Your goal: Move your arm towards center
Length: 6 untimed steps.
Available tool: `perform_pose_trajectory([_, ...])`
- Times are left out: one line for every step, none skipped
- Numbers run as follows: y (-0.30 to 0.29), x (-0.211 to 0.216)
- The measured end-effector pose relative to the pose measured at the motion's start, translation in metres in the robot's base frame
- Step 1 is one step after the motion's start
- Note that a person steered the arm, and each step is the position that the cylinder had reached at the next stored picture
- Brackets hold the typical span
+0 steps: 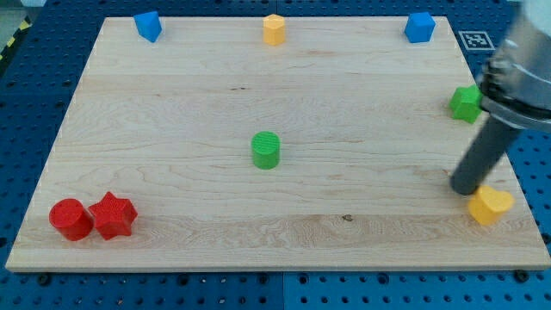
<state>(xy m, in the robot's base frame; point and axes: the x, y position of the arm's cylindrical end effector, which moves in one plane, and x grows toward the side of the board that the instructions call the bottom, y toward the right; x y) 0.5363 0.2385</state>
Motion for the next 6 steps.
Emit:
perform_pose_trajectory([0.017,0.018])
perform_pose_trajectory([0.017,0.022])
perform_pose_trajectory([0.017,0.022])
perform_pose_trajectory([-0.01,-0.003])
perform_pose_trajectory([-0.096,-0.074])
perform_pose_trajectory([-0.204,-0.142])
